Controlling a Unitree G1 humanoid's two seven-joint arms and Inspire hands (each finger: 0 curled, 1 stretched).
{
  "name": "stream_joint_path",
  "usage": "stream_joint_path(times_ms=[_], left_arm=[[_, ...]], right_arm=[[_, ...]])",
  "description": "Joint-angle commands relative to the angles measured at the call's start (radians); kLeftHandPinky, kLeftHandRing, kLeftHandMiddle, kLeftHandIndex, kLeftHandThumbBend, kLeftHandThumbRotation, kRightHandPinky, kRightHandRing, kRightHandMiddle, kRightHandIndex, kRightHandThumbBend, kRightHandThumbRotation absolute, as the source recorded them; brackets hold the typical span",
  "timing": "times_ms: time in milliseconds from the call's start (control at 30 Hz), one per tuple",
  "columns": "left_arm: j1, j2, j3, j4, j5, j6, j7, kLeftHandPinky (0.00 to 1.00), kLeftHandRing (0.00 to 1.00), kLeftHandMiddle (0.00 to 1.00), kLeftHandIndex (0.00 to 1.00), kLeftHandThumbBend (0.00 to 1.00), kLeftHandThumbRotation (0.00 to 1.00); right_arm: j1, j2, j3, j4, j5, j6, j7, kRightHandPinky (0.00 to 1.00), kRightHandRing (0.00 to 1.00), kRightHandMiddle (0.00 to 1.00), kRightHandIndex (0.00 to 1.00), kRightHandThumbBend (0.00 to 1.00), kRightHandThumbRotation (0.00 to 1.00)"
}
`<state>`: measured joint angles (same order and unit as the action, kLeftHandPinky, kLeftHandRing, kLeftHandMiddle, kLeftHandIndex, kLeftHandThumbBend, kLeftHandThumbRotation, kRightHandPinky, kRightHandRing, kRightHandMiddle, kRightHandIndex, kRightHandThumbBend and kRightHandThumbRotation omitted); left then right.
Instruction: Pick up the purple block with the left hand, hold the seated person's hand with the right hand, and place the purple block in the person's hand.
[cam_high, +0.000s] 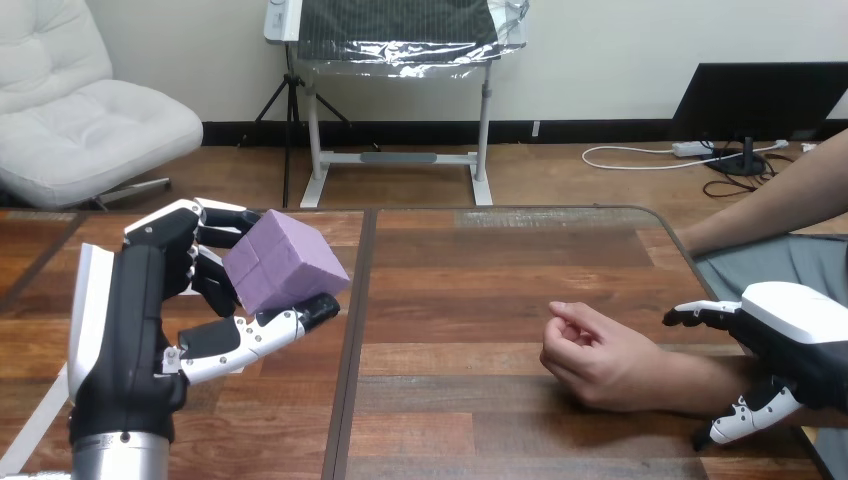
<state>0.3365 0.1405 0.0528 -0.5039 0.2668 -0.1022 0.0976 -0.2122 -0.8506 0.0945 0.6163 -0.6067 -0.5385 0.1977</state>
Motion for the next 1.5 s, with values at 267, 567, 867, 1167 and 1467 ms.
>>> stream_joint_path(times_ms=[267,567,867,1167,1467], left_arm=[[-0.036,-0.010,0.007,-0.013,-0.011,-0.025,0.000,0.25,0.31,0.36,0.40,0.67,0.00],[-0.032,-0.016,0.010,-0.030,-0.001,-0.004,0.004,0.25,0.31,0.36,0.40,0.68,0.00],[-0.030,-0.015,0.016,-0.029,-0.003,-0.017,0.007,0.25,0.31,0.36,0.39,0.68,0.00],[-0.028,-0.020,0.021,-0.026,-0.018,-0.026,0.008,0.25,0.30,0.35,0.39,0.68,0.00],[-0.028,-0.019,0.020,-0.032,-0.012,-0.024,0.008,0.24,0.30,0.35,0.39,0.67,0.00]], right_arm=[[-0.067,-0.021,0.052,0.051,-0.043,0.037,-0.029,0.83,0.84,0.85,0.84,0.99,0.20],[-0.084,-0.019,0.094,0.081,-0.065,0.041,-0.019,0.81,0.82,0.83,0.83,1.00,0.17],[-0.084,-0.005,0.124,0.084,-0.073,0.076,0.005,0.71,0.80,0.82,0.81,0.99,0.18],[-0.087,0.007,0.158,0.087,-0.091,0.116,0.022,0.63,0.79,0.80,0.80,0.97,0.19],[-0.093,0.021,0.185,0.096,-0.096,0.157,0.047,0.61,0.77,0.78,0.78,0.94,0.18]])
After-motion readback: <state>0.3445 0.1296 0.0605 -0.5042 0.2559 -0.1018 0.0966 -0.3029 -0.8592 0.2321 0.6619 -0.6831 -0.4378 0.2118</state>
